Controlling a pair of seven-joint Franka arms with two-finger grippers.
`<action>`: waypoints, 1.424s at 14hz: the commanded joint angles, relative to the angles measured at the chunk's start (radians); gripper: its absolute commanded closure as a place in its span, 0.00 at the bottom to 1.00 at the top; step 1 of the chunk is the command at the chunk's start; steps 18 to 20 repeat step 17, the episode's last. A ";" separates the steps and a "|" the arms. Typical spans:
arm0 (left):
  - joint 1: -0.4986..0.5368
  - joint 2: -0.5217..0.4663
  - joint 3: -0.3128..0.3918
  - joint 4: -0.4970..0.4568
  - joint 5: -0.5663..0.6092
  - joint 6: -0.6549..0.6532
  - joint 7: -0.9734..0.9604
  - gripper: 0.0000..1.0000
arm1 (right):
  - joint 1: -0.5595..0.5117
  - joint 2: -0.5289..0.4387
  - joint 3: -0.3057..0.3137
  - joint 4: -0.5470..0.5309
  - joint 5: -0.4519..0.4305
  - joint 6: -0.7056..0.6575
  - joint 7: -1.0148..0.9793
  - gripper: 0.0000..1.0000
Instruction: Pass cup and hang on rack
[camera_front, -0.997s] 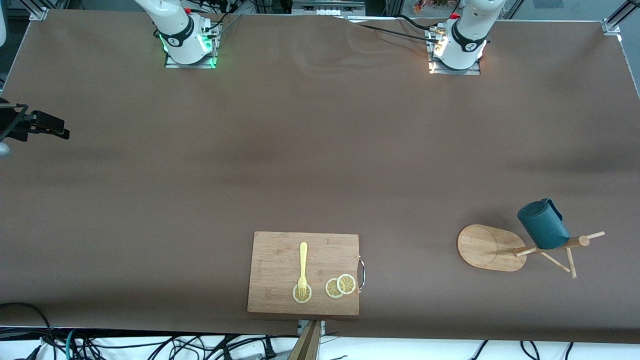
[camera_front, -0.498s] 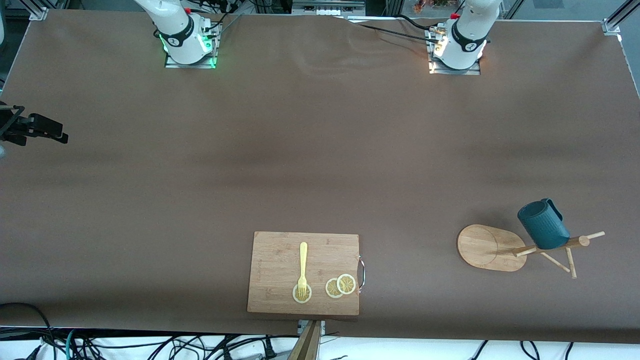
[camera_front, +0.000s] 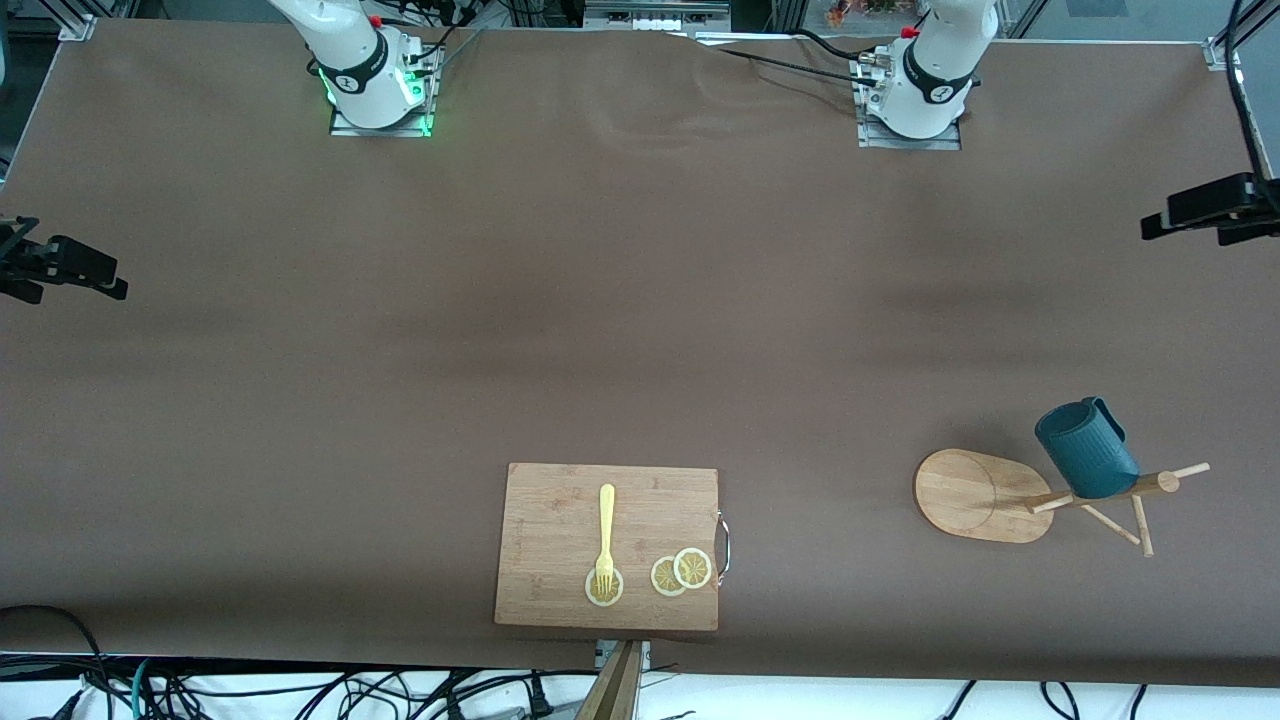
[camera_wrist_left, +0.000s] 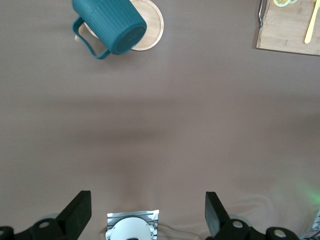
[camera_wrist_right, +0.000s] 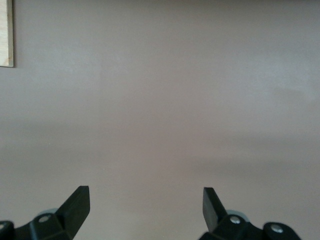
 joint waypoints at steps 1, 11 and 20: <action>-0.045 -0.173 0.022 -0.237 0.035 0.126 -0.001 0.00 | 0.001 -0.021 0.004 0.004 -0.013 -0.007 0.036 0.00; -0.481 -0.324 0.442 -0.574 0.080 0.474 -0.093 0.00 | 0.003 -0.026 0.009 0.006 -0.017 -0.004 0.029 0.00; -0.484 -0.316 0.447 -0.556 0.080 0.479 -0.085 0.00 | 0.003 -0.026 0.009 0.006 -0.028 -0.002 0.028 0.00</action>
